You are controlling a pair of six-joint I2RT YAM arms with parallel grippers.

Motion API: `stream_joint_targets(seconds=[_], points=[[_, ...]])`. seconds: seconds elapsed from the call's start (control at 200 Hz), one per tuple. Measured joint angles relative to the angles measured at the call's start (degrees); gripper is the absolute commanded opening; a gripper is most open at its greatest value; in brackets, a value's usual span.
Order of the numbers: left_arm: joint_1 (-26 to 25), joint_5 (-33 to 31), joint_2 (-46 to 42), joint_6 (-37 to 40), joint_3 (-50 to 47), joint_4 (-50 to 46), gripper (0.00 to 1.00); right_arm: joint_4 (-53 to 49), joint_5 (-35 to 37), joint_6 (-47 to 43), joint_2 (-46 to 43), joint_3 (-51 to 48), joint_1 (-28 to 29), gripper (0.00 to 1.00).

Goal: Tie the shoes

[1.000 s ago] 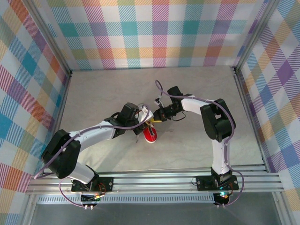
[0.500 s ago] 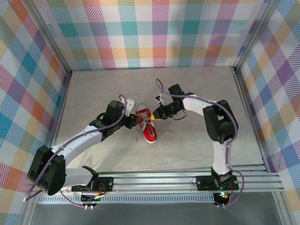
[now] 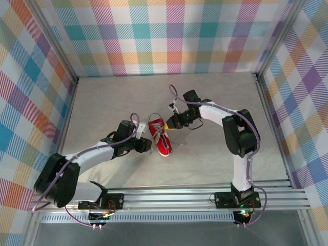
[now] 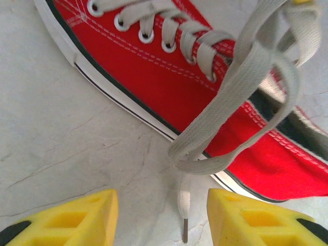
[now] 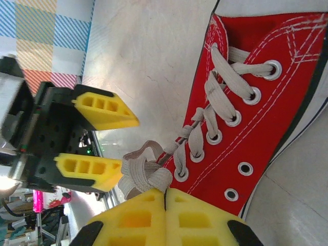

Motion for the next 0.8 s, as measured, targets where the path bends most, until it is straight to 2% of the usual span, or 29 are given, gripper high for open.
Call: stream_joint_targets(seconds=[0.18,0.3,0.425,0.8], points=[[0.0,2.0,5.8,-0.5,0.5,3.2,0.37,-0.9,0.6,0.0,0.3,0.5,0.3,0.00],[0.0,2.9,6.8,-0.2,1.1,4.5,0.22,-1.8,1.1,-0.4,0.7,1.4,0.3,0.00],[0.0,3.6,6.0,-0.2,1.2,5.5,0.00,-2.6,1.7,-1.0,1.2,2.6,0.4,0.00],[-0.3,4.0,-5.7,0.2,-0.2,3.5,0.00,-5.0,3.8,-1.4,2.1,5.5,0.9,0.00]])
